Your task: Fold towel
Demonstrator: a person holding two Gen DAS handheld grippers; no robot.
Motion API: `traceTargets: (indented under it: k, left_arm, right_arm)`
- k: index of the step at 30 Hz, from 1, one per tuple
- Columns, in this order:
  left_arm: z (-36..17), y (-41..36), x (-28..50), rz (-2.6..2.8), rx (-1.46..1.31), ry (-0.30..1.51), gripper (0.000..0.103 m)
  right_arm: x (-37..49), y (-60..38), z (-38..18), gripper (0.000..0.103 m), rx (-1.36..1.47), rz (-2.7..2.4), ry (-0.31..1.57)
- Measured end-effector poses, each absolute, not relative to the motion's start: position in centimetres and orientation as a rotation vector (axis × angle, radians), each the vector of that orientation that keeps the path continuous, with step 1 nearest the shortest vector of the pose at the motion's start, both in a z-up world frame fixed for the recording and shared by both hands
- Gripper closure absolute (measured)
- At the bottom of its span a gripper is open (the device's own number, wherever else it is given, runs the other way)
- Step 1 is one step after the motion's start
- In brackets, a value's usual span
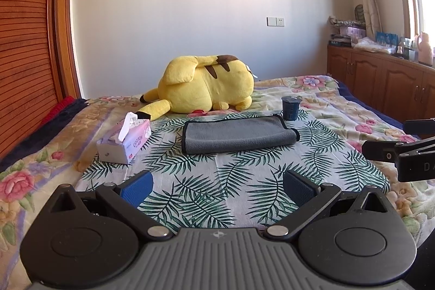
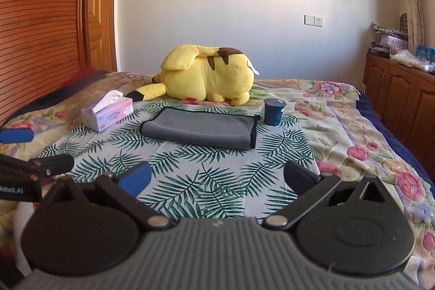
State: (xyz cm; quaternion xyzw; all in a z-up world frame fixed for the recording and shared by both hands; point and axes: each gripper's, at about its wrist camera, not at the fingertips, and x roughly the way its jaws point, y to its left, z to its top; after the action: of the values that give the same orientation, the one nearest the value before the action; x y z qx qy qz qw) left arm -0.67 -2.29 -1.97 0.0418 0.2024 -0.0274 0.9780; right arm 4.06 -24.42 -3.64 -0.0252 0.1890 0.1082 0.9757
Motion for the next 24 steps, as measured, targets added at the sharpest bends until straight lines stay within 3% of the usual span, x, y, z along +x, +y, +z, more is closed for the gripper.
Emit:
traceTargets:
  k: [24]
  left_arm:
    - [-1.2,-1.5,-1.2,-0.028,0.084,0.355,0.016]
  right_arm:
    - [3.3,-25.5,-3.1,0.0,0.004,0.184,0.293]
